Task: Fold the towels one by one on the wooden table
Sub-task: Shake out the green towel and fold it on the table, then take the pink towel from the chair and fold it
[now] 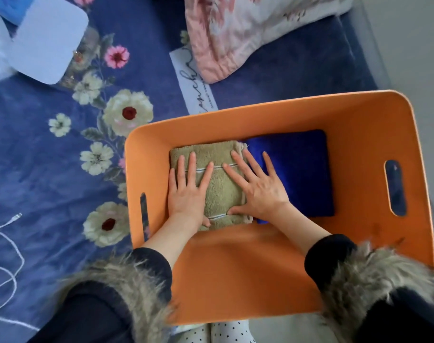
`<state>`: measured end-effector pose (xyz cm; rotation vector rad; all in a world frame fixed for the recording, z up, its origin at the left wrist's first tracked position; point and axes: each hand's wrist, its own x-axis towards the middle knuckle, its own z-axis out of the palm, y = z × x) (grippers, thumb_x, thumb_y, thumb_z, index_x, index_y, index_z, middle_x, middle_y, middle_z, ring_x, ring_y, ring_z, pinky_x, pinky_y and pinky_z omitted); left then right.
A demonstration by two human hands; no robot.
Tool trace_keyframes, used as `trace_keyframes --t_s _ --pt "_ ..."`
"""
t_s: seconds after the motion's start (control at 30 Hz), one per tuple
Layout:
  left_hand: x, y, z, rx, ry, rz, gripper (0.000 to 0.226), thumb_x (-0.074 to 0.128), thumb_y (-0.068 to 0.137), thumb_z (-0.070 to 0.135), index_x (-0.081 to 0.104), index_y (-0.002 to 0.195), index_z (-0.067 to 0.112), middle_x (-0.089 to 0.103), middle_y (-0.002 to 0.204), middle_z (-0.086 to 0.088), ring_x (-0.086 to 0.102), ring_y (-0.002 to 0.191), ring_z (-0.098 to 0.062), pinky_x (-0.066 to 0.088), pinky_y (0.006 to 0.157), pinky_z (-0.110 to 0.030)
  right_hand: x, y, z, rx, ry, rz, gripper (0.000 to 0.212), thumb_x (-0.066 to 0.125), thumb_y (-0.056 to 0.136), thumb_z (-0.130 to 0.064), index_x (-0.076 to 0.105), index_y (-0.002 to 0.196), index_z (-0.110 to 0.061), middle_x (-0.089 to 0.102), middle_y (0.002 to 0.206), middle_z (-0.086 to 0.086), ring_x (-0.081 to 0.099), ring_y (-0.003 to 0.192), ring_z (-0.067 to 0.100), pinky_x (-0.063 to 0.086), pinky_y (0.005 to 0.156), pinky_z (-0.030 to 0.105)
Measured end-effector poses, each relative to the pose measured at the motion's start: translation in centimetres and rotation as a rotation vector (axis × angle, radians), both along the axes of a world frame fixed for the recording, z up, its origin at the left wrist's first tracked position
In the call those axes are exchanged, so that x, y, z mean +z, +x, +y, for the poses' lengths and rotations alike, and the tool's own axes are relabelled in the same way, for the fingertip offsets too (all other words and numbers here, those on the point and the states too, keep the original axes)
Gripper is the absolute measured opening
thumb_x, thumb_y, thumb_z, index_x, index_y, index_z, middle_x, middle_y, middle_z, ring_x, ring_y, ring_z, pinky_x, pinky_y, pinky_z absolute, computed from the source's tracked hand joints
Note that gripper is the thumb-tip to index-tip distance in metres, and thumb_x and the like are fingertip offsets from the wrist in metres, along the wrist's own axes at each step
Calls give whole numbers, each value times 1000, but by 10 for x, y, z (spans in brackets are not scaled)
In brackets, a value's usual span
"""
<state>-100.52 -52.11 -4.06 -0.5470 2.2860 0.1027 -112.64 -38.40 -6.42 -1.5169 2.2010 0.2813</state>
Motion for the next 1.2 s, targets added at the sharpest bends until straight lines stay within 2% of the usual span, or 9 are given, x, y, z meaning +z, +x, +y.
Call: trace_keyframes --t_s 0.13,0.27,0.43,0.53,0.63,0.77,0.9,1.03,1.2 --pt "11 -9 -4 -7 47 -87 141 75 59 61 -41 132 23 -47 137 -19 -33 133 -39 -10 113 -50 10 0 -4 17 46 8 108 35 70 -83 -37 134 -32 -41 142 0 -30 138 24 -19 107 55" --pt "39 -24 -9 49 158 -150 118 66 72 60 -22 144 28 -32 149 -16 -23 139 -36 -7 115 -50 35 1 -9 -36 77 -65 98 39 77 -76 -17 145 -33 -23 154 -1 -17 143 23 -11 111 56" --pt "89 -14 -12 96 272 85 69 40 94 49 3 149 30 -10 157 -7 -11 144 -27 0 116 -48 97 4 10 -275 -26 -68 78 41 90 -57 -3 148 -31 1 158 2 0 145 22 1 115 51" --pt "128 -2 -10 130 367 339 58 37 97 42 15 148 27 7 158 -6 2 145 -23 5 116 -40 144 9 33 -383 -115 -22 69 44 93 -45 8 149 -27 18 155 1 15 143 20 8 115 45" --pt "173 4 -7 126 412 607 53 40 96 40 26 146 26 19 155 -3 10 144 -18 8 116 -33 194 18 56 -488 -233 59 66 47 92 -43 17 148 -26 29 152 1 22 141 20 12 115 43" --pt "232 2 5 -24 438 768 51 45 95 38 33 143 27 26 153 0 15 143 -17 12 118 -37 262 36 86 -670 -334 172 68 50 89 -47 21 147 -28 26 153 0 22 141 18 11 115 43" --pt "284 -4 38 -205 533 822 52 46 95 36 32 144 28 25 153 3 12 144 -15 12 117 -39 322 75 129 -906 -399 309 69 52 88 -48 22 146 -29 23 154 -1 21 142 20 13 114 46" --pt "324 10 95 -459 662 830 53 46 95 36 29 144 28 26 153 5 12 144 -15 11 117 -38 369 148 178 -1147 -472 448 66 52 88 -49 28 145 -26 26 153 1 24 141 20 14 113 46" --pt "364 50 190 -793 859 816 53 50 94 34 33 143 25 29 151 2 15 143 -17 12 115 -40 406 262 236 -1495 -467 585 66 46 90 -52 19 146 -30 17 155 -6 14 143 11 7 115 41"
